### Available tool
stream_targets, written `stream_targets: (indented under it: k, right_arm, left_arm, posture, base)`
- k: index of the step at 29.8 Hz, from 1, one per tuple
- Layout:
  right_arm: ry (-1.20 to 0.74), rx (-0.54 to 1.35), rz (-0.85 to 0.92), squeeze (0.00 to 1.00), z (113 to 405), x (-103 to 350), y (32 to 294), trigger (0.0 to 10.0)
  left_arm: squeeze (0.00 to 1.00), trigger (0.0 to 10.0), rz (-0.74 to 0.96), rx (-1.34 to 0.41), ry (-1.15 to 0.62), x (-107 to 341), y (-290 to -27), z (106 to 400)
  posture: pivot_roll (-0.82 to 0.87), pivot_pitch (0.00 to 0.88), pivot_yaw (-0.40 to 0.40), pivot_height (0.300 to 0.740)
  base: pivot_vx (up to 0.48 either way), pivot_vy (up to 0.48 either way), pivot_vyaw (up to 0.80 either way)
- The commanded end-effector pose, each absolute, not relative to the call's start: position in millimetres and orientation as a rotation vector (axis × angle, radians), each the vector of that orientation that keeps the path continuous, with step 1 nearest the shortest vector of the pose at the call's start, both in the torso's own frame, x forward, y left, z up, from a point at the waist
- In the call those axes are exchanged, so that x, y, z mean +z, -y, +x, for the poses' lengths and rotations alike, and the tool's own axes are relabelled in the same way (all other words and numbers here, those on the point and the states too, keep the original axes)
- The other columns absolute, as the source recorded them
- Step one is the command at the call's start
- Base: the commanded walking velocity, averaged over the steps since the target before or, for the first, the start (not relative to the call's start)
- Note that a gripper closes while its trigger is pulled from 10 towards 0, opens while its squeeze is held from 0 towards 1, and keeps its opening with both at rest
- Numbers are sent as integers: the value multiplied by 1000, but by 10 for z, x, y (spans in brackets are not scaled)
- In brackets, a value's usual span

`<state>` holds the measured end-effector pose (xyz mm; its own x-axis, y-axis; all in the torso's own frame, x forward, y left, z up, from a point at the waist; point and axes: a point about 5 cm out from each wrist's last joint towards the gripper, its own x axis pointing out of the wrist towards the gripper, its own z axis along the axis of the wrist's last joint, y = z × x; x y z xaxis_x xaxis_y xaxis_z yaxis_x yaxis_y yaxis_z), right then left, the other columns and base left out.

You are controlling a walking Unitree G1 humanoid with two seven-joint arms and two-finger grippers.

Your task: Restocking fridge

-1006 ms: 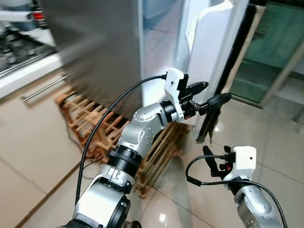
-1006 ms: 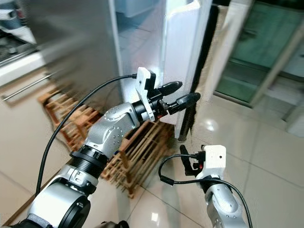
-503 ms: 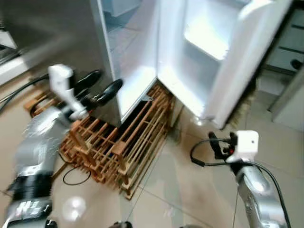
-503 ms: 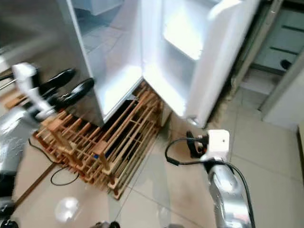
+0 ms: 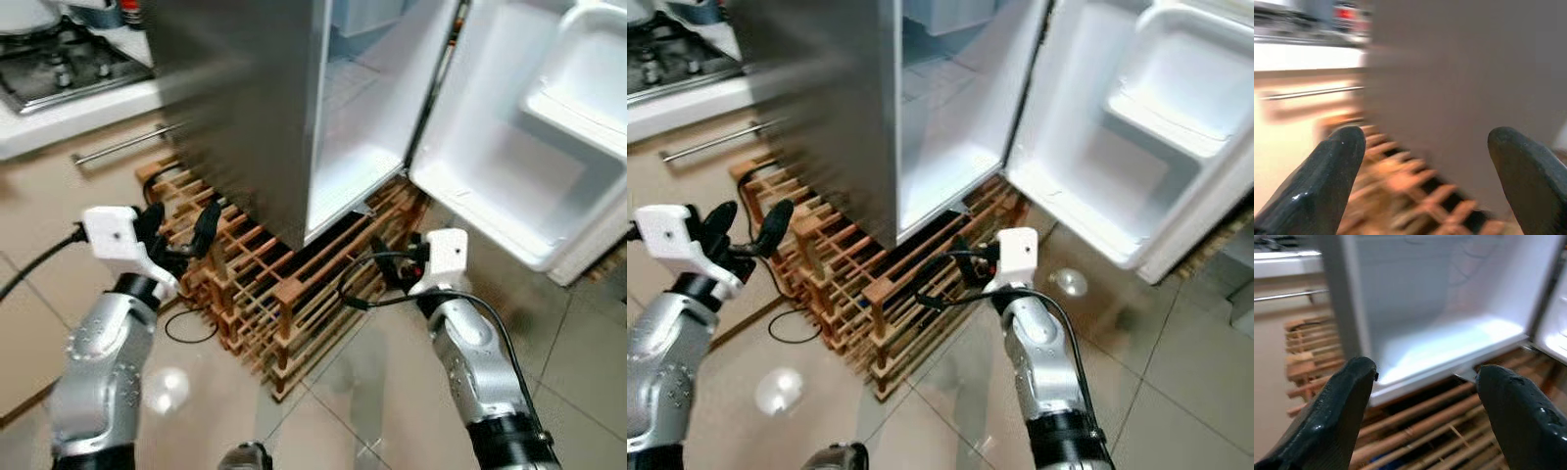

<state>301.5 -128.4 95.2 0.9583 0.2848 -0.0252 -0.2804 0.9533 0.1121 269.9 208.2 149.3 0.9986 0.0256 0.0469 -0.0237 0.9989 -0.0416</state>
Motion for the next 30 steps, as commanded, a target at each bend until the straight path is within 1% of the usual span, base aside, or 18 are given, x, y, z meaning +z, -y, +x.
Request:
stream_targets:
  k: [1,4,5,7,10,13,14,15,19,22,26,30]
  right_arm:
    - [-32,295,107,0,3042,963,1264,10000]
    - [-25,300,100,0,3071,955,1232,10000]
    - [-9,287,118,0,3116,1004,1207,10000]
    - [5,290,129,0,3146,1044,1162,10000]
    - [14,299,116,0,3162,1057,1127,10000]
    - [29,250,142,0,3207,1090,1187,10000]
    - [33,203,169,0,3237,1093,1253,10000]
    - [33,196,173,0,3241,1089,1264,10000]
    - [29,224,154,0,3209,1063,1242,10000]
    - [14,228,150,0,3170,1007,1257,10000]
    - [3,258,151,0,3149,965,1213,10000]
    - [-2,276,164,0,3163,955,1138,10000]
  left_arm:
    - [0,10000,8,52,45,1486,-2022,2755]
    - [0,10000,29,70,38,1457,-1941,2829]
    - [0,10000,28,76,21,1454,-1879,2893]
    - [0,10000,47,83,16,1456,-1847,2931]
    - [0,10000,51,132,-9,1418,-1857,2964]
    - [0,10000,105,134,-19,1398,-1796,3017]
    - [0,10000,103,126,10,1441,-1754,3035]
    - [0,10000,101,126,17,1452,-1745,3037]
    - [0,10000,126,115,20,1440,-1722,3049]
    - [0,10000,141,124,14,1429,-1755,3066]
    - [0,10000,138,107,40,1466,-1758,3059]
    - [0,10000,80,107,70,1501,-1745,3027]
  posture:
    - [-26,0,-43,740]
    - [-36,0,-35,740]
    - [-44,0,-27,740]
    - [-51,0,-19,740]
    - [-67,0,-7,740]
    - [-65,0,-7,740]
    - [-59,0,-11,740]
    - [-59,0,-11,740]
    - [-55,0,-16,740]
    - [-51,0,-23,740]
    - [-40,0,-23,740]
    - [-38,0,-31,740]
  base:
    - [289,-379,587]
    - [289,-381,583]
    - [289,-379,587]
    - [330,-259,581]
    - [0,0,581]
    - [0,0,544]
    - [0,0,531]
    - [0,0,531]
    - [0,0,536]
    - [0,0,531]
    - [0,0,531]
    - [455,0,531]
